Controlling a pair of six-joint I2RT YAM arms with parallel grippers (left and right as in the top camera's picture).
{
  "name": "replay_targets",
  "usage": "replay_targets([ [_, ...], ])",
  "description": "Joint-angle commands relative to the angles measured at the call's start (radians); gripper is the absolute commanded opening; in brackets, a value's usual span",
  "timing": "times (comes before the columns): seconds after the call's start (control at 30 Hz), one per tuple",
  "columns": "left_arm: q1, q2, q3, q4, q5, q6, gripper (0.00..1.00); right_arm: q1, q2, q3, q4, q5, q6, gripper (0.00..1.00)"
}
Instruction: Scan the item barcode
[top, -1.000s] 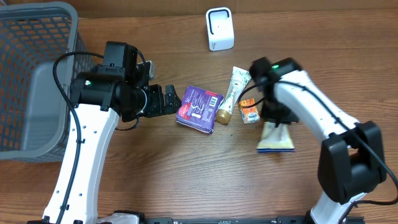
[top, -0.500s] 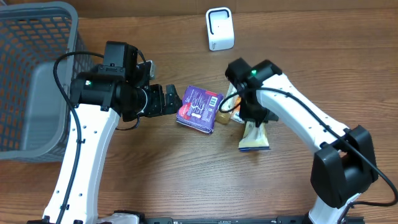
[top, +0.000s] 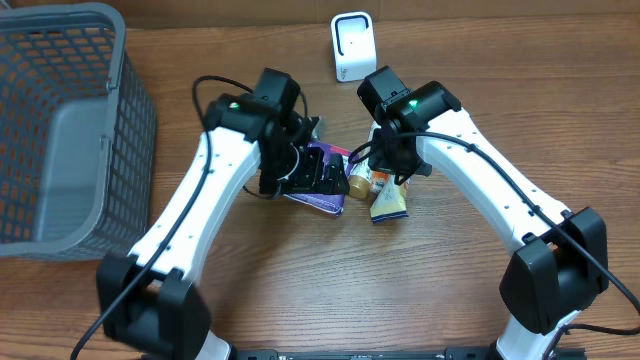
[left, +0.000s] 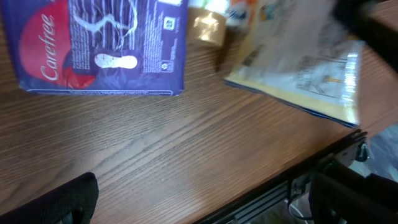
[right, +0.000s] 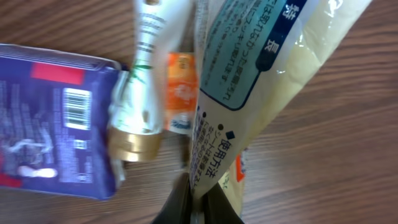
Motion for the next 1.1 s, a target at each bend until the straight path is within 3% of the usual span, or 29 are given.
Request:
replay_targets([
  [0.0, 0.000, 0.058, -0.008, 0.003, 0.011, 0.019, 1.00, 0.005, 0.016, 0.016, 0.036, -0.080, -0.006, 0.04],
  [0.27, 0.000, 0.126, -0.008, 0.011, -0.002, 0.047, 1.00, 0.005, 0.075, 0.016, 0.152, -0.242, -0.006, 0.09],
  [0.33, 0.000, 0.126, -0.008, 0.011, -0.024, 0.046, 1.00, 0.005, 0.085, 0.016, 0.196, -0.302, -0.021, 0.14],
  [0.47, 0.000, 0.126, -0.008, 0.006, -0.064, 0.046, 1.00, 0.004, 0.086, 0.023, 0.276, -0.419, -0.110, 0.45],
  [0.53, 0.000, 0.126, -0.008, 0.003, -0.069, 0.046, 1.00, -0.012, 0.080, 0.048, 0.254, -0.421, -0.130, 0.50],
  [0.6, 0.000, 0.126, -0.008, -0.001, -0.069, 0.046, 1.00, -0.039, 0.072, 0.090, 0.196, -0.417, -0.161, 0.66],
  [0.77, 0.000, 0.126, -0.008, -0.002, -0.069, 0.046, 1.00, -0.156, 0.058, 0.213, -0.026, -0.331, -0.185, 0.85],
  [0.83, 0.000, 0.126, -0.008, -0.001, -0.069, 0.046, 1.00, -0.222, 0.058, 0.233, -0.094, -0.322, -0.229, 0.98],
  [1.07, 0.000, 0.126, -0.008, 0.003, -0.069, 0.045, 1.00, -0.337, 0.060, 0.130, -0.163, -0.343, -0.322, 1.00],
])
